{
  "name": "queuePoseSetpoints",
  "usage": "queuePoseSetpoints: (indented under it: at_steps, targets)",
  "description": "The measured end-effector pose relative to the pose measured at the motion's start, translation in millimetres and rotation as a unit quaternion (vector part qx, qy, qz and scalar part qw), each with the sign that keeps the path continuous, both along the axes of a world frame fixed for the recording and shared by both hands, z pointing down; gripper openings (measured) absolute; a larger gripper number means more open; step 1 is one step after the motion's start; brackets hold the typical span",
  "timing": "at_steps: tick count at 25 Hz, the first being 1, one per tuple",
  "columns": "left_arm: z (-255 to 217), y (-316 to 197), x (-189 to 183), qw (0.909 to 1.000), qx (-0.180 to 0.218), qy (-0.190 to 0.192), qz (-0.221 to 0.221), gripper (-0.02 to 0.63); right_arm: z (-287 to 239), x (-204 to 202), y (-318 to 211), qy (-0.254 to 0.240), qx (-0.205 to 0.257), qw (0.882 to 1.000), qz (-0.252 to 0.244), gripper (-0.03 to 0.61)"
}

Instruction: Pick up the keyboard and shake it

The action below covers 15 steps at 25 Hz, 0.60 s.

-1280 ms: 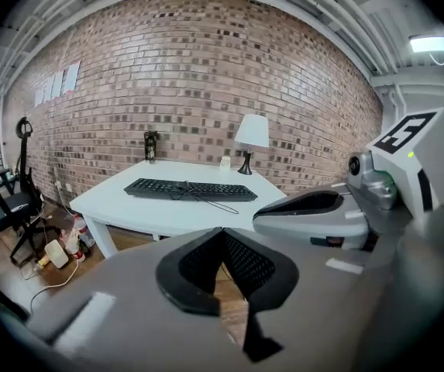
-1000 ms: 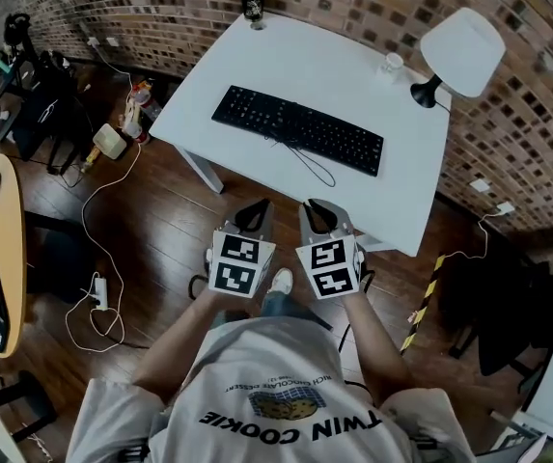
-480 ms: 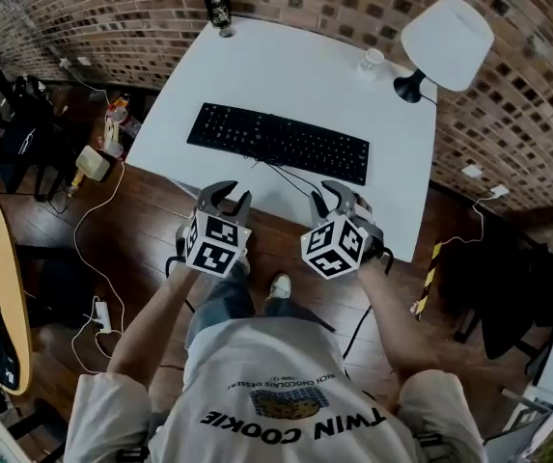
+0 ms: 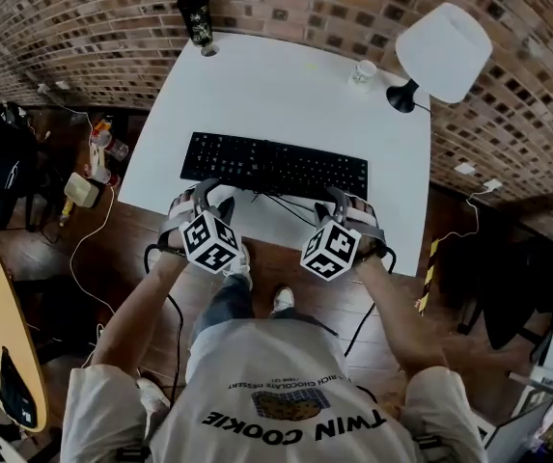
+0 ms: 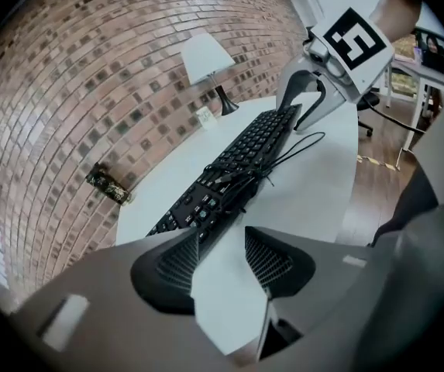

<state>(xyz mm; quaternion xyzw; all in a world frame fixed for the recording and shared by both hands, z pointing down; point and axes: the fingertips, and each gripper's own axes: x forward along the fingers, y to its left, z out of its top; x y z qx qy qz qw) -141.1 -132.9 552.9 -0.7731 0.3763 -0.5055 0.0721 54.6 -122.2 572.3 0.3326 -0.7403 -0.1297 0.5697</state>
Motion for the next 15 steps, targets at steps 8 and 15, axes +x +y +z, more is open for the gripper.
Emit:
queuePoseSetpoints:
  at_steps: [8,15]
  targets:
    - [16.4,-25.5,-9.0,0.9958,0.010,-0.071,0.058,0.213,12.0,-4.8,-11.5,0.036,0.000,0.999,-0.009,0.155]
    - [23.6,-34.0,1.4,0.9834,0.034,-0.123,0.129,0.212,13.4,-13.1,-15.2,0.097,0.048,0.993,-0.041,0.155]
